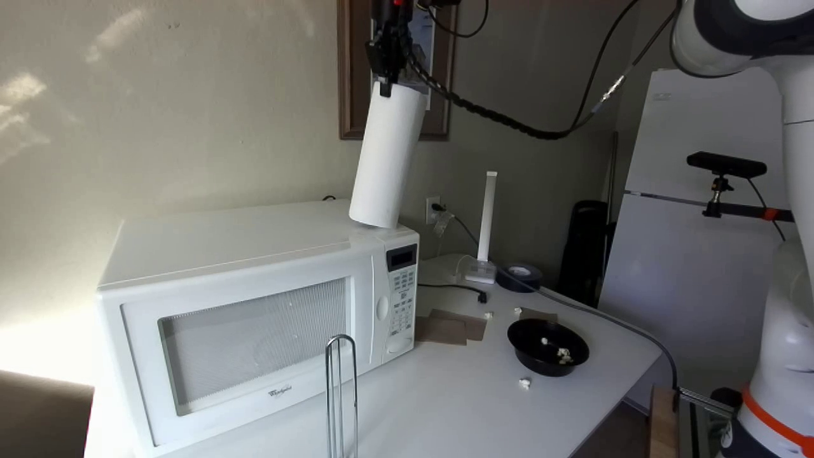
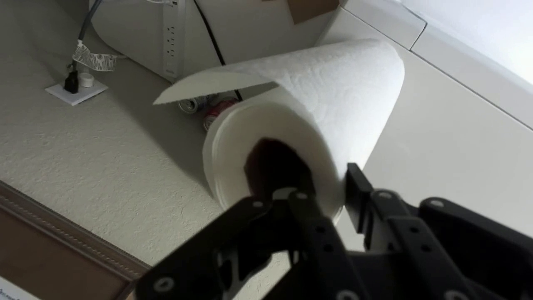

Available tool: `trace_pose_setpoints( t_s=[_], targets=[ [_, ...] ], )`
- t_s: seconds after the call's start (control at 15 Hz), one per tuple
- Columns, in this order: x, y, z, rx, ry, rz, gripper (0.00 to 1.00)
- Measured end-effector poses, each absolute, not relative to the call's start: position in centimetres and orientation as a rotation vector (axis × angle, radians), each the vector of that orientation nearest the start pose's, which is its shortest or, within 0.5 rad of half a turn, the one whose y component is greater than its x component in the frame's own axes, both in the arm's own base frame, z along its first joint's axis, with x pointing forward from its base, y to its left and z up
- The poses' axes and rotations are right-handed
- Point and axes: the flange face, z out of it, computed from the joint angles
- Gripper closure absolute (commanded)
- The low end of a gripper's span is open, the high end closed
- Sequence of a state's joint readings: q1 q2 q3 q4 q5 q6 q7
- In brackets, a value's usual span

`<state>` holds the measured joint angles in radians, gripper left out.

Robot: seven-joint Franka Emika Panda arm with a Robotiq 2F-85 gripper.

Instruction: Put the tissue roll upright

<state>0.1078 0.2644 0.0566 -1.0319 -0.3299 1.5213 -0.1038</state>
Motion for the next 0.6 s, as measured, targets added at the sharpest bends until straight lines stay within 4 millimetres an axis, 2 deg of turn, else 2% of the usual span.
trace_pose_setpoints(
  t_s=[0.2, 0.27, 0.33, 0.4, 0.47, 0.6],
  targets=[
    [62.0, 6.5, 71.8, -3.421, -0.436, -0.37, 0.94],
    [62.2, 6.6, 71.7, -3.429, -0.459, -0.363, 0.83],
    [62.3, 6.8, 71.6, -3.434, -0.481, -0.359, 0.61],
    [62.5, 7.0, 71.5, -3.433, -0.501, -0.356, 0.55],
    [62.7, 7.2, 71.3, -3.431, -0.52, -0.355, 0.54],
    [62.9, 7.4, 71.2, -3.428, -0.543, -0.355, 0.41]
  ],
)
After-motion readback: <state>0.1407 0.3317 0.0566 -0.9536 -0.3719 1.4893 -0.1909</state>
